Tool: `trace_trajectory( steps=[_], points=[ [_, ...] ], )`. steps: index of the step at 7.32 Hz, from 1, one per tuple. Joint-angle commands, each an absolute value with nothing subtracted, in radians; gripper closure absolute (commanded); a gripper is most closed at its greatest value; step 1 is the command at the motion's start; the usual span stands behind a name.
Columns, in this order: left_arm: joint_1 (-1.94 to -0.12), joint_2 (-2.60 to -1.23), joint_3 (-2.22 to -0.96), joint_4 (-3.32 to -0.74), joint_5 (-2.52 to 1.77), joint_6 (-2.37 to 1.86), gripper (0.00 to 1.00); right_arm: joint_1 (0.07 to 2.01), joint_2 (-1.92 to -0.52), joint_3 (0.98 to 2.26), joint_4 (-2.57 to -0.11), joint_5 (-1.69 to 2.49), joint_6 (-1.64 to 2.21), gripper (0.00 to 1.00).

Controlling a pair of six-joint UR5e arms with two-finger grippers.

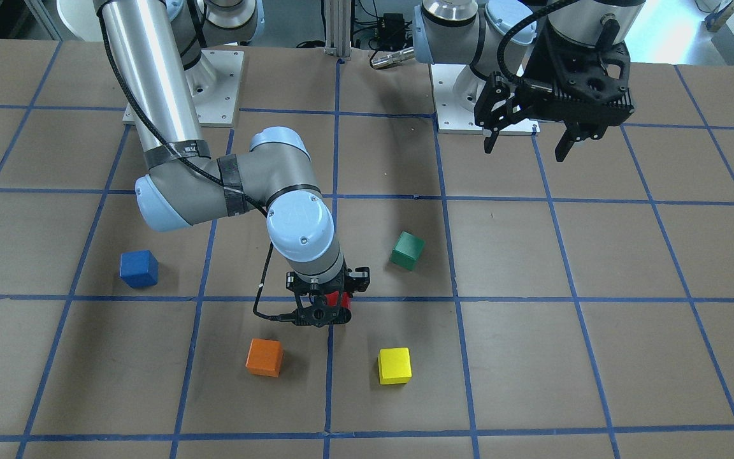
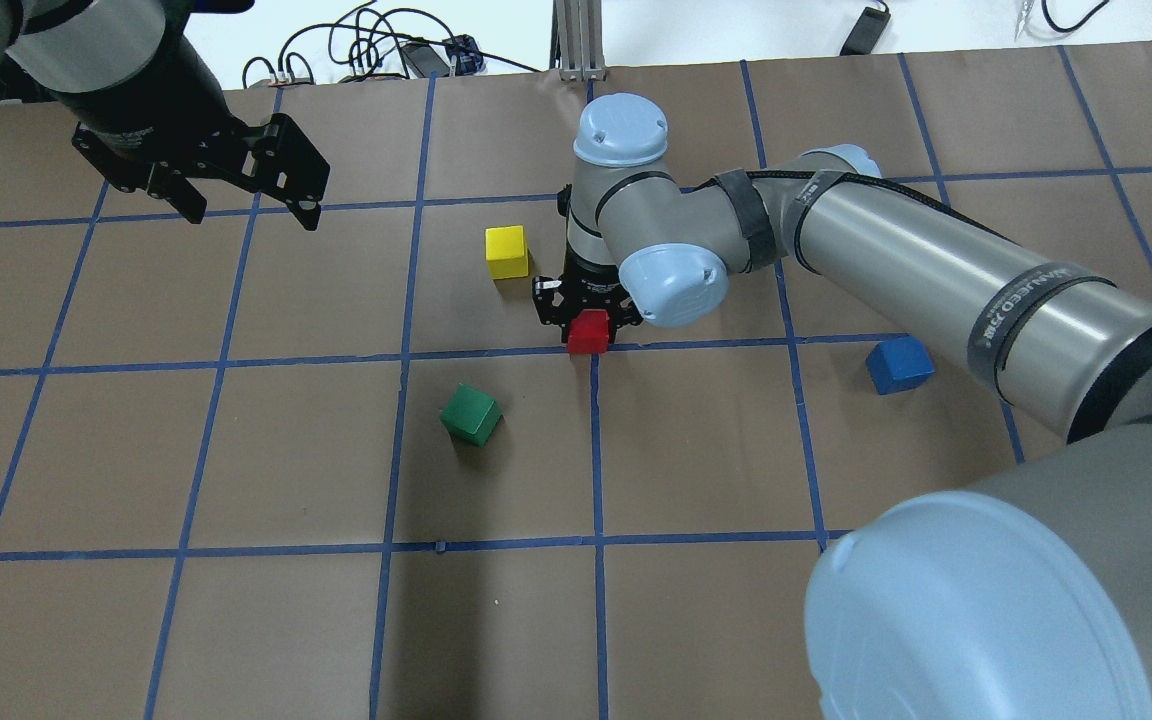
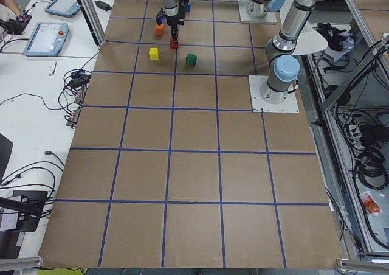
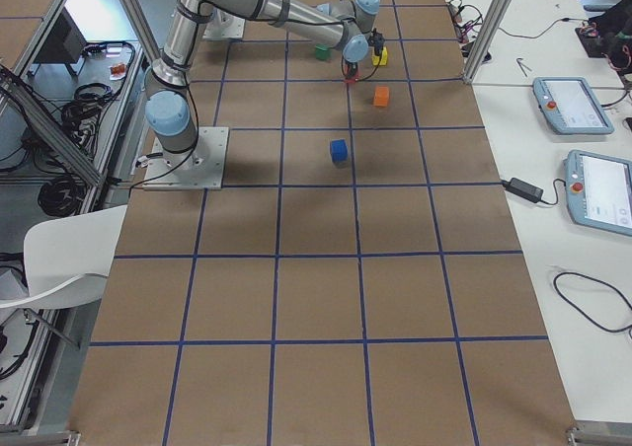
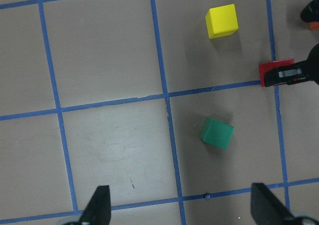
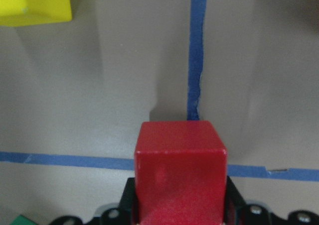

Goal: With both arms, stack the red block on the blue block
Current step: 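Lift the red cube with the right gripper and carry it over the blue cube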

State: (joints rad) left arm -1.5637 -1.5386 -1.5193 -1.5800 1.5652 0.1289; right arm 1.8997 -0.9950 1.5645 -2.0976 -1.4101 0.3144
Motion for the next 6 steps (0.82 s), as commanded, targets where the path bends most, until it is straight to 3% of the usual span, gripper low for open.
trace_trajectory(
  steps=[1, 6],
  points=[
    [-1.563, -1.539, -1.519, -1.58, 1.565, 0.129, 0.0, 1.888, -1.031, 1.555, -2.083, -1.433, 0.314, 1.0],
    [-1.563, -1.539, -1.519, -1.58, 1.565, 0.129, 0.0, 1.677, -1.297, 1.577, -1.725, -1.485, 0.234, 1.0]
  ],
)
